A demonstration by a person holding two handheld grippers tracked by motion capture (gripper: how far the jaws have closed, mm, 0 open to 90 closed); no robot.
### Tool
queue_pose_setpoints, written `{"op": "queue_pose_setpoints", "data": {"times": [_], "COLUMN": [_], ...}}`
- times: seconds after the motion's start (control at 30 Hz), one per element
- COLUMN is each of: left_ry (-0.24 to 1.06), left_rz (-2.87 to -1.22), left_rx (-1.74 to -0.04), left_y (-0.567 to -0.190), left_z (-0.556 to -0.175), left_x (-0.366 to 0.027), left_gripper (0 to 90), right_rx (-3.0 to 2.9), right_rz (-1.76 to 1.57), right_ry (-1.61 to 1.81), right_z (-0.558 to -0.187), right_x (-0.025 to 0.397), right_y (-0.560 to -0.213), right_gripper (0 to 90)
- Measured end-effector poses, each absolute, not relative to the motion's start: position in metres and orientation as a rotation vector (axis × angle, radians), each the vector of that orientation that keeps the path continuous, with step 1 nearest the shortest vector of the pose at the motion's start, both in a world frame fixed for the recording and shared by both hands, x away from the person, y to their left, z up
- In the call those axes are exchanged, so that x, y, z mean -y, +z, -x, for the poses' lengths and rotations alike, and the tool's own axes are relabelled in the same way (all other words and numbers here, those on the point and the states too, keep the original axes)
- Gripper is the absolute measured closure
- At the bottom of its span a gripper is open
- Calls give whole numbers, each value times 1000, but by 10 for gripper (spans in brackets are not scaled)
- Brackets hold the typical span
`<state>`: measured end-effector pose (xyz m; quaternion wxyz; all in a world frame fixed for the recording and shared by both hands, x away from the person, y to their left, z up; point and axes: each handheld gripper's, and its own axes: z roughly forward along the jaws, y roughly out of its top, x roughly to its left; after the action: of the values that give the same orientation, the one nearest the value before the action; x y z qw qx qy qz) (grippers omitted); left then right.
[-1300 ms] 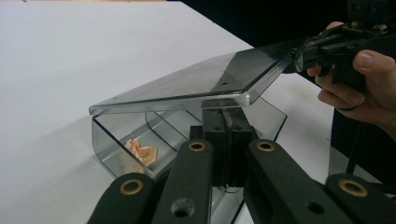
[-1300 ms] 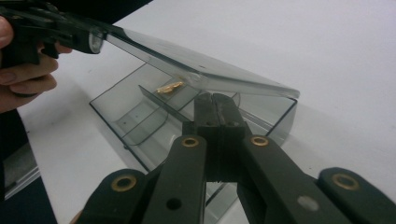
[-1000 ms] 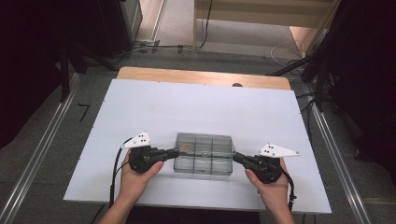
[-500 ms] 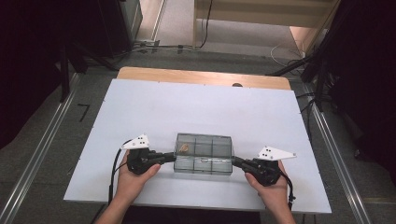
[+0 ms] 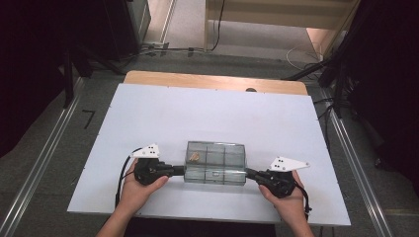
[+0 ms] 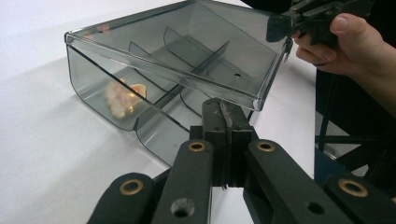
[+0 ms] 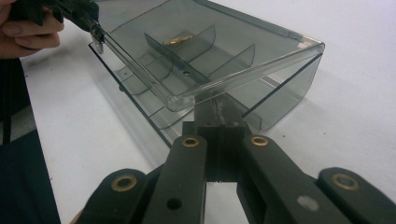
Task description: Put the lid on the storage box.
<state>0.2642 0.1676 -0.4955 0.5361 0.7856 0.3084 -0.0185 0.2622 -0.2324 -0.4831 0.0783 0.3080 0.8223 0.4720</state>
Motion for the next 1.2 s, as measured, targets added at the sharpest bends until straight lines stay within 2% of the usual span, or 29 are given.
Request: {"op": "queue_pose_setpoints", "data": {"times": [0.37,0.73,0.83,1.0,1.13,1.2], "left_ry": [-79,-37,-4,97,144,163], "left_rz": [-1898,-1962,-1946,-1923,-1894,-1874], "left_rx": [-741,-746,-755,-780,-810,-821], "left_y": [-499,-503,-502,-500,-499,-498], "left_z": [-267,-267,-267,-264,-262,-261], "left_x": [-170,-172,-175,-183,-192,-196], "left_gripper": [900,886,804,546,362,297], "right_rx": [-2492,-2505,-2488,-2439,-2378,-2343], "right_rz": [-907,-937,-941,-959,-974,-981], "right_ry": [1373,1345,1356,1420,1470,1479], "right_z": [-264,-267,-268,-269,-270,-270], "right_x": [235,240,243,251,261,266], "right_y": [-486,-491,-490,-489,-487,-486], "right_gripper": [879,879,879,860,720,638]}}
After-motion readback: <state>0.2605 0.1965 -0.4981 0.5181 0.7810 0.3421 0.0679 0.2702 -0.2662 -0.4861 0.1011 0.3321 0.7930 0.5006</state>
